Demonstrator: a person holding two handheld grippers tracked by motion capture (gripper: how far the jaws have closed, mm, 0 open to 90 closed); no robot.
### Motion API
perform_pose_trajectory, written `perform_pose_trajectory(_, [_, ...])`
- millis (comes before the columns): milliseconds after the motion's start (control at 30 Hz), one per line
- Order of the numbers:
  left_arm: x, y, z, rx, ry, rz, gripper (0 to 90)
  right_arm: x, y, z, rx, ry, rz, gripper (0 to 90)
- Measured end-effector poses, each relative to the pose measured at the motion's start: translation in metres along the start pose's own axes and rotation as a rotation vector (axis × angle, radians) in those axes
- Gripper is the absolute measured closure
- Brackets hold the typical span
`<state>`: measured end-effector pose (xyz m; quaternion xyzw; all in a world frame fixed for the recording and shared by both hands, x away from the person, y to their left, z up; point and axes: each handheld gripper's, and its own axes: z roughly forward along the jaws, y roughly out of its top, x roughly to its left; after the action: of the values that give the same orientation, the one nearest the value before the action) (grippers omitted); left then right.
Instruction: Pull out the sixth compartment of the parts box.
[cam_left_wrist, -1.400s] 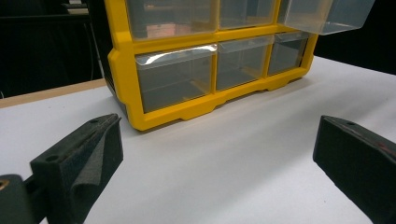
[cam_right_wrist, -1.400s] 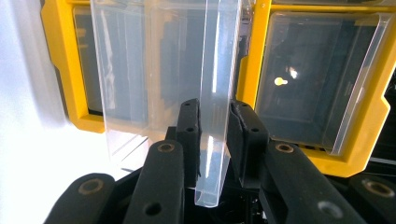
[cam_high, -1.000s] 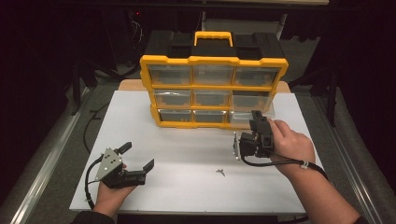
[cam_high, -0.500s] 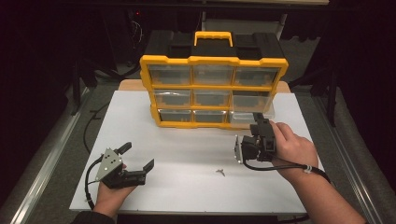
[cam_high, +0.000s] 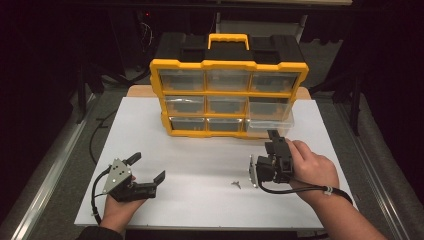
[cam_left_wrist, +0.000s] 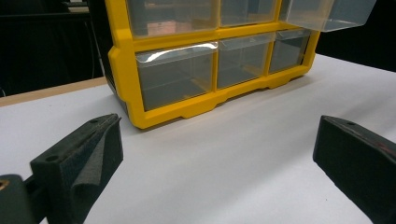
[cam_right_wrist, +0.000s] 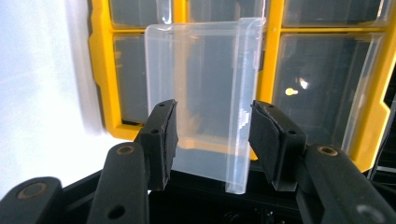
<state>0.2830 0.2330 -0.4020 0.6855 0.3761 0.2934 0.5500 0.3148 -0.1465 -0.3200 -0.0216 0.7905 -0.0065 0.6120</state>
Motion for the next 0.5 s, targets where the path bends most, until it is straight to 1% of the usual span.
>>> perform_pose_trajectory(33, [0.0,0.0,0.0,0.0,0.0,0.0,2.1,0.002,-0.001,0.0,0.001,0.006,0.009,53.7])
perform_pose_trajectory(100, [0.0,0.0,0.0,0.0,0.001,-0.001,2.1,0.006,-0.001,0.0,0.002,0.008,-0.004,53.6])
perform_pose_trajectory(233, [0.001,0.0,-0.001,0.0,0.004,-0.001,2.1,0.014,-0.003,0.0,0.008,0.024,-0.002,53.6])
perform_pose_trajectory(267, [0.001,0.0,-0.001,0.0,0.004,-0.002,2.1,0.017,-0.004,0.0,0.011,0.031,0.006,53.6])
perform_pose_trajectory(300, [0.001,0.0,-0.001,0.0,0.004,-0.002,2.1,0.019,-0.004,0.001,0.006,0.03,0.002,53.6])
perform_pose_trajectory(333, [0.001,0.0,-0.001,0.0,0.004,-0.004,2.1,0.022,-0.004,0.0,0.014,0.038,0.012,53.6])
perform_pose_trajectory(367, [0.001,0.0,-0.001,0.0,0.004,-0.004,2.1,0.024,-0.005,0.001,0.009,0.038,0.007,53.6])
perform_pose_trajectory(400, [0.001,0.0,-0.001,0.0,0.004,-0.003,2.1,0.027,-0.005,0.001,0.014,0.046,0.015,53.6])
perform_pose_trajectory(433, [0.001,0.0,-0.001,0.001,0.004,-0.003,2.1,0.029,-0.005,0.002,0.007,0.044,0.007,53.6])
perform_pose_trajectory(467, [0.001,0.0,-0.001,0.001,0.004,-0.003,2.0,0.032,-0.006,0.002,0.016,0.055,0.022,53.6])
perform_pose_trajectory(500, [0.001,0.0,-0.001,0.001,0.004,-0.003,2.1,0.035,-0.006,0.003,0.015,0.058,0.022,53.6])
